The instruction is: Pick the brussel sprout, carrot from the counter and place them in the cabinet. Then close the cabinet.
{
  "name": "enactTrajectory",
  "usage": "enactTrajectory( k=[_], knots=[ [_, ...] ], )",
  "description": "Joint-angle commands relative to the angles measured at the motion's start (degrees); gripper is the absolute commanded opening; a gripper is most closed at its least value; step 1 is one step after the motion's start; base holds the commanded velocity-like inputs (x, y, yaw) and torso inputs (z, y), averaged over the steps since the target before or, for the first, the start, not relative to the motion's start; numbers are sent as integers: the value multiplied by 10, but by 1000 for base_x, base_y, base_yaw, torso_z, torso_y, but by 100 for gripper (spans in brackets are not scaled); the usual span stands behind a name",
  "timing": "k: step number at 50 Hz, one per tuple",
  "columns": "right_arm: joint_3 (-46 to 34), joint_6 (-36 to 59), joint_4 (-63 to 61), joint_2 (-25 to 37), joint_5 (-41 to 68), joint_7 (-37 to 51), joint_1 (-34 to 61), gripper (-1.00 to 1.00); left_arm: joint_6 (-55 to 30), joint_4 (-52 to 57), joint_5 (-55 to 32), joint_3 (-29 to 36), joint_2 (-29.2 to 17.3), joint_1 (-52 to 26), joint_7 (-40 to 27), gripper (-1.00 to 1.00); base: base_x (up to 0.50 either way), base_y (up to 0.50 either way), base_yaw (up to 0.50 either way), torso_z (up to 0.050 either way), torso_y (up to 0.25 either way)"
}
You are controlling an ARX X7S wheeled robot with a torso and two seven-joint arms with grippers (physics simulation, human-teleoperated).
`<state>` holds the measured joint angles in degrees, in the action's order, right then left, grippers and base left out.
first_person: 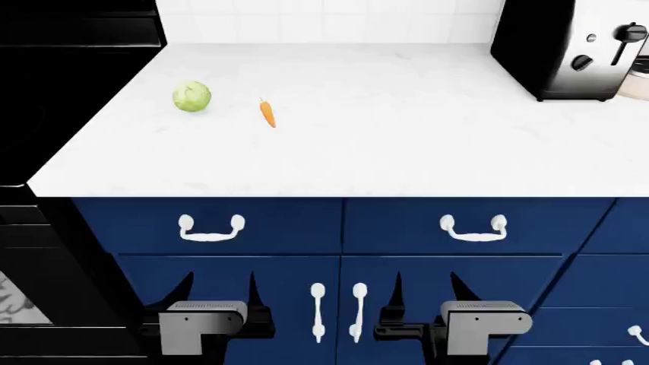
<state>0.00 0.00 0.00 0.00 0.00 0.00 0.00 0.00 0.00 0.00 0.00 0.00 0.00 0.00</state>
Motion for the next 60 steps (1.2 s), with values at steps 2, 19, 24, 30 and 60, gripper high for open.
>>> enactTrajectory(
  k=[2, 19, 24, 30, 60],
  knots=[
    [-15, 13, -1, 12, 7, 18, 3, 100, -11, -1, -10, 15, -10, -2, -16, 100, 0, 0, 0, 0, 0],
    [-36, 114, -100, 39, 27, 50, 26, 100, -111, 99, -35, 38, -43, -50, -36, 100, 0, 0, 0, 0, 0],
    [-39, 163, -147, 50, 31, 52, 43, 100, -135, 142, -33, 46, -55, -64, -37, 100, 0, 0, 0, 0, 0],
    [-47, 211, -206, 67, 46, 38, 62, 100, -184, 189, -35, 55, -76, -82, -26, 100, 0, 0, 0, 48, 9],
    [-66, 300, -335, 99, 71, 23, 166, 100, -388, 326, -75, 65, -118, -188, -7, 100, 65, 326, 0, 50, 18]
  ],
)
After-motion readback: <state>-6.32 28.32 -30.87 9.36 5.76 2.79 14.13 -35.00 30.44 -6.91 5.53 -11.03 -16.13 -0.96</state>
